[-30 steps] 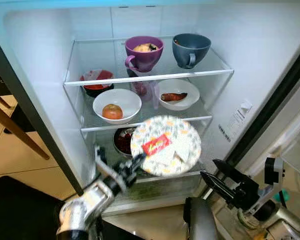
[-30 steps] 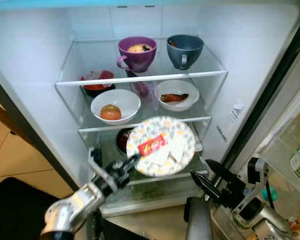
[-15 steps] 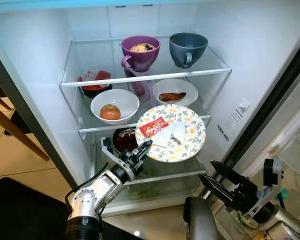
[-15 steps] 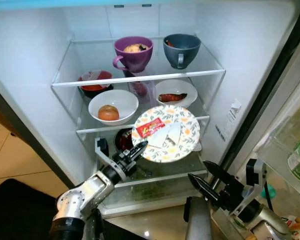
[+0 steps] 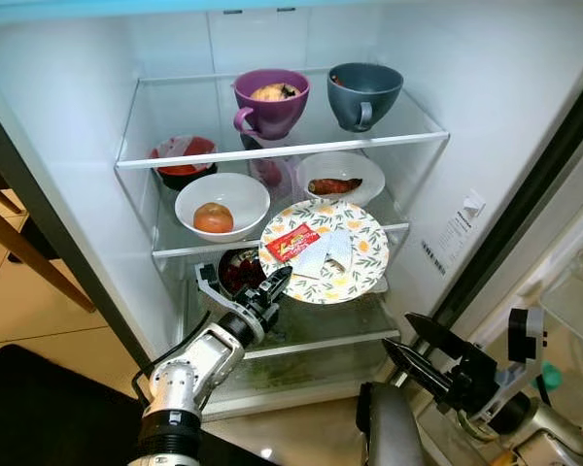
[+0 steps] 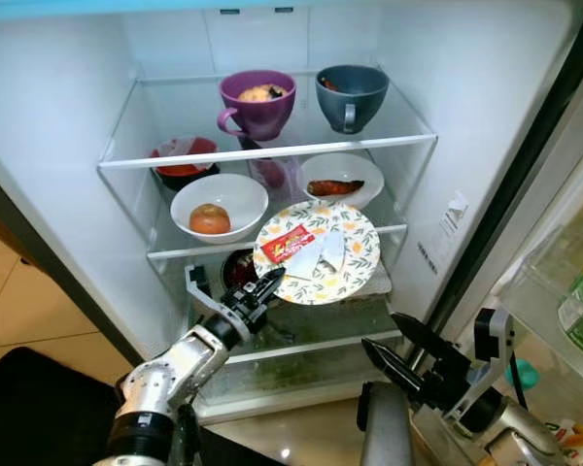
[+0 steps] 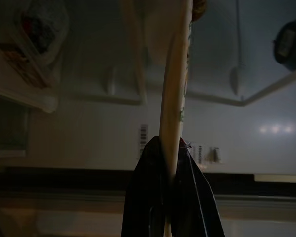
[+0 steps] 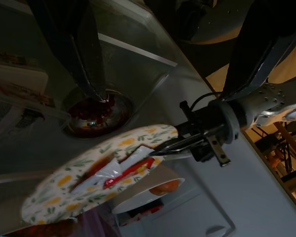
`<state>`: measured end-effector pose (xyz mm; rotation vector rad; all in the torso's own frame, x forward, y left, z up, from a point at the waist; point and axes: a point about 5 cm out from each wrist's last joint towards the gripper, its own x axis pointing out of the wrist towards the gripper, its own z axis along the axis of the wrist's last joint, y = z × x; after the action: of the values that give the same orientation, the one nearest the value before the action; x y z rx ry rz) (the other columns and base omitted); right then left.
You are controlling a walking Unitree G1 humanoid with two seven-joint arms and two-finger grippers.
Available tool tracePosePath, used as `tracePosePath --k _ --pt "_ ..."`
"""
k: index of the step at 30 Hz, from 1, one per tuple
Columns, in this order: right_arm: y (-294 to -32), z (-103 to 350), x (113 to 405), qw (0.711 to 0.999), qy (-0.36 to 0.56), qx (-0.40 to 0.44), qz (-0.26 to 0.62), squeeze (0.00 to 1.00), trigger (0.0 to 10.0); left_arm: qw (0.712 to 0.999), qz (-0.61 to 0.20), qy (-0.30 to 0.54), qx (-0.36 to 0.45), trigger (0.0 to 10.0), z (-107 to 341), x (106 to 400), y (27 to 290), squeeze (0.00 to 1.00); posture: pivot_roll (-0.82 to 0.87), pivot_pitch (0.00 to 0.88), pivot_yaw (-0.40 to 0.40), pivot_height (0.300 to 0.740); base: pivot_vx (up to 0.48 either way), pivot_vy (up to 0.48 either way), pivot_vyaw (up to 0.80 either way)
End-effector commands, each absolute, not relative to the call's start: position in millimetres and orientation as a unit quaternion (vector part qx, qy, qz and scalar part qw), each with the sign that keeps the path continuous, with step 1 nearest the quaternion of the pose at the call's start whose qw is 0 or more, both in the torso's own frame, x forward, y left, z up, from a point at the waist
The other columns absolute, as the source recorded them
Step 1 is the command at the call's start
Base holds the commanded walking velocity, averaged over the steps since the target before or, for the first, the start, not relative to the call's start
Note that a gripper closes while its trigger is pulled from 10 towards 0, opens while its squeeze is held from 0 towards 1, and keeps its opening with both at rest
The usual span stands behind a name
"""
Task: Restocking fridge
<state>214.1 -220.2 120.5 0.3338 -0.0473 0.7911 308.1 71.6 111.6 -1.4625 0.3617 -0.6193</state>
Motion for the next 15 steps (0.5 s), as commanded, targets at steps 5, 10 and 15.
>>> tracePosePath --k 5,10,15 --pt "-217.5 122.0 212.4 0.907 -0.019 0.159 0.389 0.0 10.0 0.706 -0.251 0.186 -0.636 10.0 106.3 312.5 62.9 0.0 -0.09 0.136 0.04 0.375 0.0 0.0 0.0" --pt "-216.8 122.8 212.4 0.908 -0.019 0.158 0.389 0.0 10.0 0.718 -0.243 0.189 -0.624 10.0 108.8 315.4 63.8 0.0 -0.09 0.14 0.041 0.375 0.0 0.0 0.0" --pt "-215.8 122.9 212.8 0.907 -0.019 0.158 0.39 0.0 10.0 0.725 -0.228 0.182 -0.624 10.0 111.7 321.7 65.9 0.0 -0.09 0.141 0.041 0.375 0.0 0.0 0.0"
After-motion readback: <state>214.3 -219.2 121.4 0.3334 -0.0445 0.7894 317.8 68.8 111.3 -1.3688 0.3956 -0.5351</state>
